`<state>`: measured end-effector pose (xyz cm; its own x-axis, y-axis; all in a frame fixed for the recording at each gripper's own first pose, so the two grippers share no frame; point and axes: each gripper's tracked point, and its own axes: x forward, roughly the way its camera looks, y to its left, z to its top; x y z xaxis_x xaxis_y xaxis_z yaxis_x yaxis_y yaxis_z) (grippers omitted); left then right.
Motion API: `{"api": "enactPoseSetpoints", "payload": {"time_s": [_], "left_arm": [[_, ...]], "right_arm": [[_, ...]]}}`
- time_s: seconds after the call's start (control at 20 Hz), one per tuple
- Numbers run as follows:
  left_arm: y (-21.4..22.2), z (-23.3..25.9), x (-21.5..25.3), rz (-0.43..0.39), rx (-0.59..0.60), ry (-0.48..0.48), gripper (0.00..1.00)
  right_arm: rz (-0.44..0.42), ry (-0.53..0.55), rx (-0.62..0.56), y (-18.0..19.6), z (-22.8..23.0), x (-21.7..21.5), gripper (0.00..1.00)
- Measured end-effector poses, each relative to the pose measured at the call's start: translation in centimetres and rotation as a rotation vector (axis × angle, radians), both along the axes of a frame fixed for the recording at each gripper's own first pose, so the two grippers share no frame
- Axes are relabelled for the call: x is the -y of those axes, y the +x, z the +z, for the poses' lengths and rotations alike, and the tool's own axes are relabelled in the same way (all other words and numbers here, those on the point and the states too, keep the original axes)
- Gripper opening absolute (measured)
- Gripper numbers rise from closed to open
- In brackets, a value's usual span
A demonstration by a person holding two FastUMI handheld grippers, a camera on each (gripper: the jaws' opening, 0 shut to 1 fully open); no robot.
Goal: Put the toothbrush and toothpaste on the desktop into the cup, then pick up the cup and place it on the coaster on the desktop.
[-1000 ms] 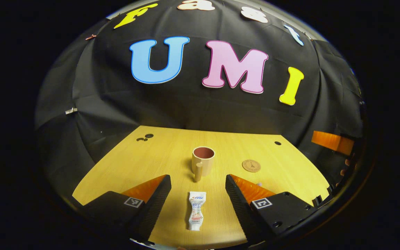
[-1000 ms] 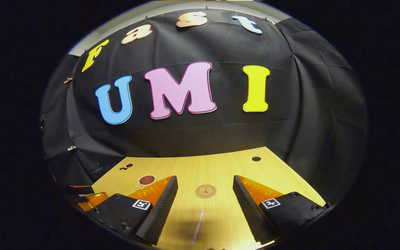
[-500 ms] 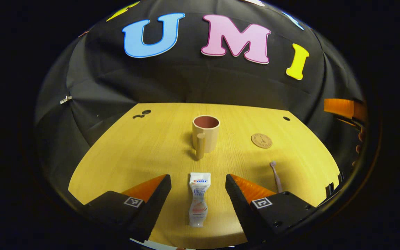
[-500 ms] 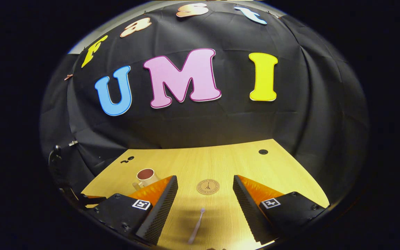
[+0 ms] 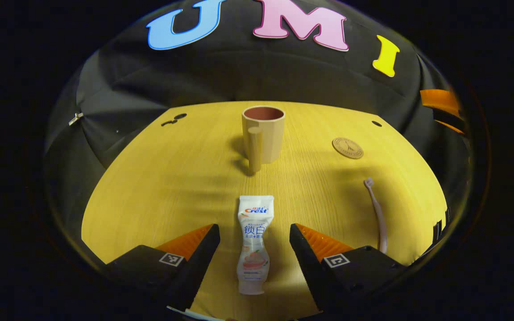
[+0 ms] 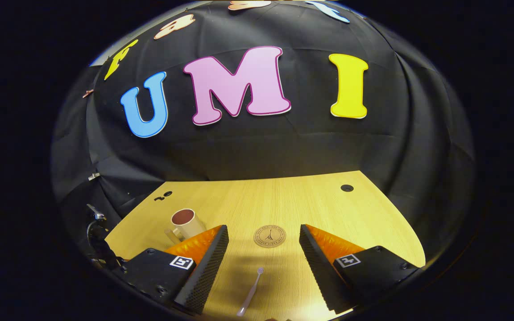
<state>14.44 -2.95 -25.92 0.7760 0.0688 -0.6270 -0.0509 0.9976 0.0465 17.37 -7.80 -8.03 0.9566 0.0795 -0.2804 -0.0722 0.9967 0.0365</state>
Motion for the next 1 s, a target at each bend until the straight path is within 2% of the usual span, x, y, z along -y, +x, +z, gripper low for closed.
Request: {"api": "enactPoseSetpoints", "payload": {"time_s": [0.25,0.4,0.55,0.6,0.65,0.7,0.85,0.95,1.0], "left_arm": [[0.3,-2.4,0.0,-0.018,-0.066,0.011,0.96],[0.0,-3.3,-0.1,-0.002,-0.097,-0.005,0.93],[0.1,-3.4,0.1,-0.037,-0.105,0.008,0.89],[0.1,-3.4,0.4,-0.047,-0.116,0.009,0.82],[0.2,-3.4,0.6,-0.059,-0.12,0.008,0.82],[0.3,-3.4,0.7,-0.064,-0.127,0.011,0.74],[0.4,-3.4,1.2,-0.094,-0.147,0.018,0.62],[0.5,-3.3,1.4,-0.116,-0.148,0.028,0.45],[0.6,-3.2,1.5,-0.124,-0.146,0.032,0.39]], "right_arm": [[-0.009,-0.002,-0.026,0.5,-1.0,0.4,0.98],[-0.022,0.003,-0.045,0.6,-1.6,0.7,0.98],[-0.037,0.007,-0.06,0.5,-2.2,1.0,0.98],[-0.039,0.009,-0.069,0.6,-2.4,1.1,0.99],[-0.041,0.01,-0.079,0.4,-2.8,1.1,0.99],[-0.044,0.01,-0.09,0.4,-3.2,1.2,0.99],[-0.057,0.018,-0.126,0.0,-4.3,1.2,0.99],[-0.061,0.005,-0.16,-0.3,-5.4,1.4,0.99],[-0.061,0.001,-0.179,-0.5,-5.9,1.5,0.99]]}}
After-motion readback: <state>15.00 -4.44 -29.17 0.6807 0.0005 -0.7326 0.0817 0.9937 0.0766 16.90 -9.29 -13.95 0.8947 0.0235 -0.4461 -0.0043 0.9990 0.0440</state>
